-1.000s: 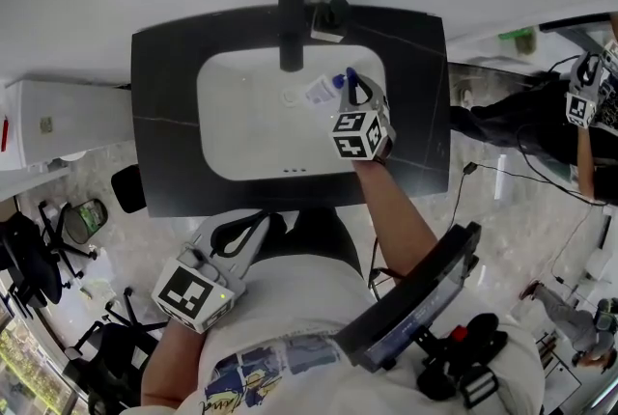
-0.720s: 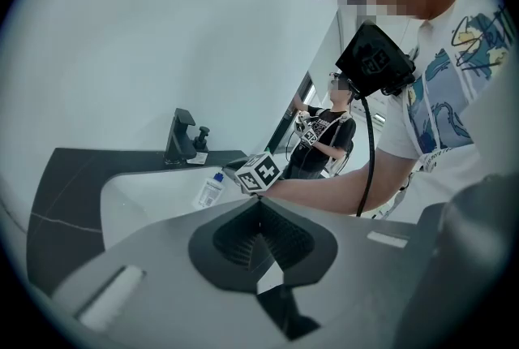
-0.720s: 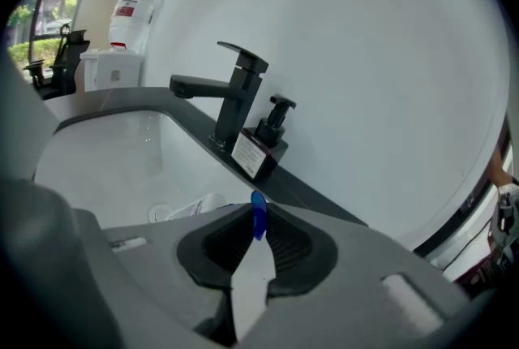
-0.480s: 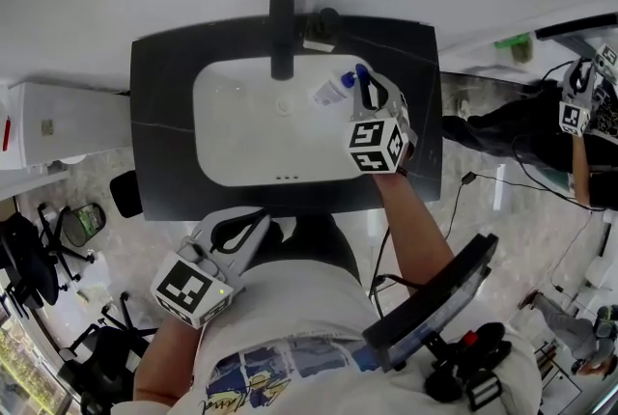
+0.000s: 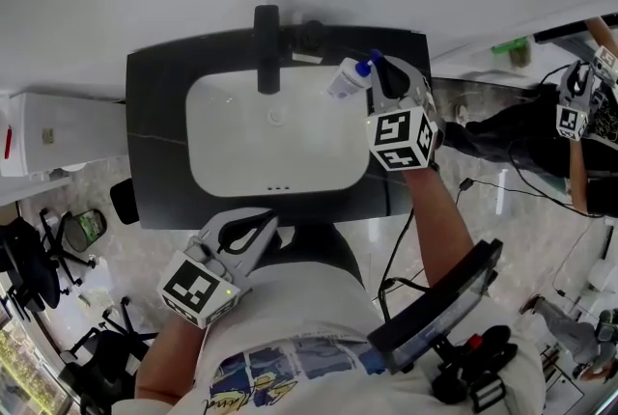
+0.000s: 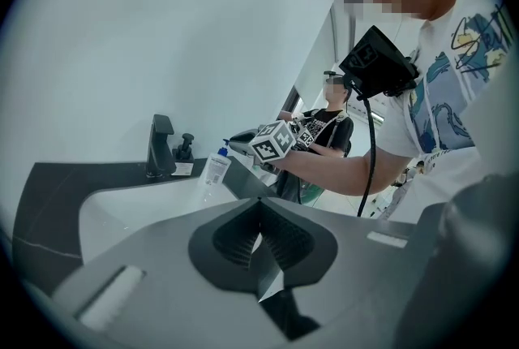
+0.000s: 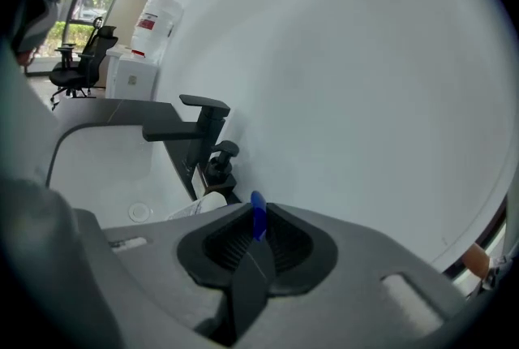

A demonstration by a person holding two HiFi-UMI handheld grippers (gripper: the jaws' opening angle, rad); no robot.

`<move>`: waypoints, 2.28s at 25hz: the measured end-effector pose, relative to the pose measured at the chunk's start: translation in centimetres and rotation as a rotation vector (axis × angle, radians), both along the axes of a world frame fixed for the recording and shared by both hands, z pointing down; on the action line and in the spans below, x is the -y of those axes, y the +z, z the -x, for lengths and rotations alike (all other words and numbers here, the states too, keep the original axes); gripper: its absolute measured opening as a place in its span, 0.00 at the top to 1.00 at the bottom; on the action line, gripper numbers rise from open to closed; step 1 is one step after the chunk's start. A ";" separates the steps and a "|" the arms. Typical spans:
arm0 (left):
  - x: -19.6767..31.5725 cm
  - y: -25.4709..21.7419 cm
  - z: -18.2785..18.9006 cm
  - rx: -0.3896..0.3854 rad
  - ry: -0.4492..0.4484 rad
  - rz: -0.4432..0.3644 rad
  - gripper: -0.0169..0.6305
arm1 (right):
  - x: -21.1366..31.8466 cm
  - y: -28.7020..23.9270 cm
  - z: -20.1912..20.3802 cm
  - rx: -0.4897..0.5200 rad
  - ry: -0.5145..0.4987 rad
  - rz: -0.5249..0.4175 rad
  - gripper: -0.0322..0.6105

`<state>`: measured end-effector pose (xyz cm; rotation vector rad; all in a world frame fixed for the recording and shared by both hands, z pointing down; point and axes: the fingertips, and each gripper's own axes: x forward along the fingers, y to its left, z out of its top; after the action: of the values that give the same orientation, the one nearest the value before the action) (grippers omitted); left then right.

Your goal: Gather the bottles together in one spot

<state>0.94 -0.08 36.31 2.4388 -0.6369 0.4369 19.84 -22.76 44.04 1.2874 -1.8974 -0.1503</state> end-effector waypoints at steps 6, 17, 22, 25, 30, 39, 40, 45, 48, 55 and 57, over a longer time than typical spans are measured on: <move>1.2 -0.2 -1.2 0.011 -0.025 -0.005 0.97 | 3.6 -2.3 -0.8 -0.067 -0.085 -0.078 0.89; 2.4 -0.1 -1.6 0.040 -0.104 -0.009 0.97 | 8.8 -2.5 0.1 -0.274 -0.270 -0.230 0.89; 2.2 -0.1 -2.2 0.043 -0.112 -0.020 0.97 | 8.9 -1.0 0.3 -0.327 -0.322 -0.297 0.90; 2.2 0.1 -2.2 0.053 -0.122 -0.007 0.97 | 8.4 -0.7 0.7 -0.347 -0.333 -0.346 0.90; 2.5 -0.3 -3.0 0.044 -0.124 -0.016 0.97 | 7.0 -1.2 1.3 -0.373 -0.344 -0.391 0.89; 1.7 -0.1 -3.2 0.050 -0.104 -0.010 0.97 | 5.5 -1.1 1.9 -0.302 -0.351 -0.398 0.87; 1.7 -0.2 -3.3 0.051 -0.095 -0.017 0.97 | 5.4 -1.1 2.0 -0.287 -0.349 -0.390 0.86; 1.6 -0.3 -2.9 0.046 -0.112 0.000 0.97 | 5.2 -1.3 2.3 -0.192 -0.328 -0.355 0.83; 1.4 -0.3 -2.9 0.048 -0.100 -0.005 0.97 | 4.9 -1.4 2.4 -0.137 -0.314 -0.330 0.79; 1.3 -0.4 -2.6 0.044 -0.096 -0.008 0.97 | 5.1 -1.3 1.9 0.036 -0.289 -0.253 0.77; 1.3 -0.4 -2.5 0.043 -0.097 -0.005 0.97 | 5.2 -1.5 1.8 0.115 -0.275 -0.216 0.75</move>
<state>3.45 -1.38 35.87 2.3974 -0.7715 0.4499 18.04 -27.92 42.52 1.1883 -2.2010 -0.4428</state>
